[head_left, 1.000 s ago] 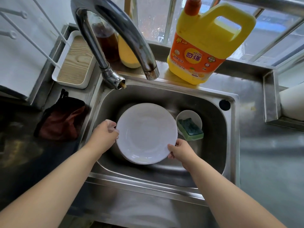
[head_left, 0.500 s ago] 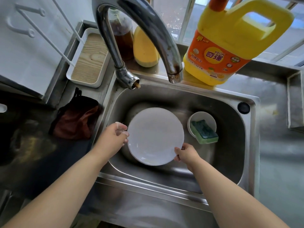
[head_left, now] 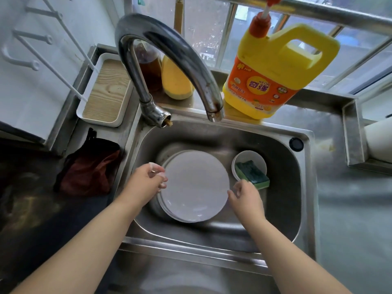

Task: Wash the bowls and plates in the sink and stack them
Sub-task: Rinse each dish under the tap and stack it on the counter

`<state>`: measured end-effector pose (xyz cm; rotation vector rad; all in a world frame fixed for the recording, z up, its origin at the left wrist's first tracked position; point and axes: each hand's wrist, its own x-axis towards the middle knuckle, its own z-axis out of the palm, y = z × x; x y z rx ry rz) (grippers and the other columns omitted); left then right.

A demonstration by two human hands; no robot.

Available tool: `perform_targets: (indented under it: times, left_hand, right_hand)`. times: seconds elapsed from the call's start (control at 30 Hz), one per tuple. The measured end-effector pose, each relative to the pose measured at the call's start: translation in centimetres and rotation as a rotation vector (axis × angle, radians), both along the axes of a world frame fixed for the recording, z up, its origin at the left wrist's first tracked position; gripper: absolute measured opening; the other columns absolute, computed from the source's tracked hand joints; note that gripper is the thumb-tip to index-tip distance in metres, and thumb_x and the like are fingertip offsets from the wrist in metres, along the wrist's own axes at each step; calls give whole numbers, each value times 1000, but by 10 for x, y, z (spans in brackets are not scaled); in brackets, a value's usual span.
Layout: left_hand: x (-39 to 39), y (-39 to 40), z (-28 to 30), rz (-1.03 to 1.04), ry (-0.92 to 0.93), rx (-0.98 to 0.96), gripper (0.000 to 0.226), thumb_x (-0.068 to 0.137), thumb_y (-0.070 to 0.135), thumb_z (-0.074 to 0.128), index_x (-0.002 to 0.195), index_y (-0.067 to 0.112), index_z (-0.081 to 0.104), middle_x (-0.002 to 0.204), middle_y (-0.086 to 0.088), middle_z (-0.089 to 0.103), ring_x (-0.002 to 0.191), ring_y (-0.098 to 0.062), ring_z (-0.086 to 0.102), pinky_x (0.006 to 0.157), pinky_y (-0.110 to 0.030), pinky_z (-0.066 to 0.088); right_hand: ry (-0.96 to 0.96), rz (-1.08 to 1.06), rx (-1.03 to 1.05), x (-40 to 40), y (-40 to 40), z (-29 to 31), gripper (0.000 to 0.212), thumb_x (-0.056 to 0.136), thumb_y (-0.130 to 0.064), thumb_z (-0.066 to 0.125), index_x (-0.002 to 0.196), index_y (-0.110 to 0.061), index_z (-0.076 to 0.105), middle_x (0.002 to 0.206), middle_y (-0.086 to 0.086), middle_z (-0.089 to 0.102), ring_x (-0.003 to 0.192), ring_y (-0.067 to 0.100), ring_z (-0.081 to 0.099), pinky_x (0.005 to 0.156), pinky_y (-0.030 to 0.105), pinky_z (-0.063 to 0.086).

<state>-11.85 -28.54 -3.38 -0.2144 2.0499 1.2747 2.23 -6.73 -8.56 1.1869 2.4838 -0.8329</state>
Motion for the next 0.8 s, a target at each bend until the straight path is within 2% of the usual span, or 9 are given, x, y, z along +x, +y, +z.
perform_targets:
  times: [0.07, 0.1, 0.2, 0.3, 0.47, 0.6, 0.7, 0.8]
  left_hand:
    - [2, 8, -1, -27, -12, 1, 13, 92, 4, 55, 91, 16, 59, 84, -10, 68, 71, -19, 64, 66, -28, 50]
    - [3, 13, -2, -41, -16, 2, 14, 92, 4, 54, 90, 17, 59, 86, -11, 68, 71, -19, 64, 64, -27, 49]
    - [11, 28, -4, -79, -38, 19, 12, 93, 4, 53, 91, 15, 58, 86, -11, 67, 67, -17, 62, 61, -25, 49]
    - [20, 37, -4, -120, -47, 24, 9, 94, 4, 52, 97, 10, 58, 85, -10, 66, 66, -16, 62, 63, -25, 49]
    - [21, 29, -4, -125, -57, 26, 11, 94, 6, 53, 93, 15, 59, 87, -10, 68, 70, -17, 64, 63, -26, 50]
    - [16, 22, 3, -89, -39, 42, 10, 95, 6, 52, 97, 12, 60, 88, -10, 69, 72, -19, 65, 62, -25, 50]
    - [13, 24, 7, -42, -41, 76, 12, 95, 3, 50, 93, 11, 59, 84, -12, 68, 65, -19, 62, 59, -25, 46]
    - [9, 26, 10, -20, -33, 107, 13, 95, 2, 50, 91, 12, 58, 83, -11, 67, 64, -18, 62, 57, -24, 45]
  right_hand:
    - [94, 69, 275, 1, 16, 8, 40, 85, -32, 65, 118, -13, 55, 117, 8, 52, 107, 27, 46, 91, 38, 42]
    - [65, 51, 329, 0, 25, 9, 49, 85, -36, 65, 126, -14, 51, 125, 10, 47, 113, 29, 42, 97, 40, 39]
    - [-153, -54, 190, -3, 49, 6, 68, 84, -47, 63, 139, -17, 36, 140, 14, 36, 126, 34, 33, 104, 44, 35]
    - [-205, -84, 64, -2, 57, -5, 67, 85, -40, 64, 138, -12, 35, 135, 18, 43, 124, 37, 38, 100, 43, 38]
    - [16, -144, 143, -2, 54, 17, 51, 79, -34, 65, 125, -17, 50, 117, 10, 53, 112, 28, 44, 92, 34, 39]
    - [389, -84, 113, -8, 43, 56, 46, 70, -29, 75, 110, -17, 57, 98, -2, 53, 99, 20, 50, 85, 27, 41]
    - [559, 33, 27, -40, 35, 75, 46, 71, -26, 78, 109, -19, 55, 103, -7, 52, 99, 12, 49, 84, 20, 38]
    - [629, 141, -11, -86, 34, 78, 43, 74, -22, 77, 109, -19, 52, 114, -3, 53, 106, 10, 47, 86, 18, 35]
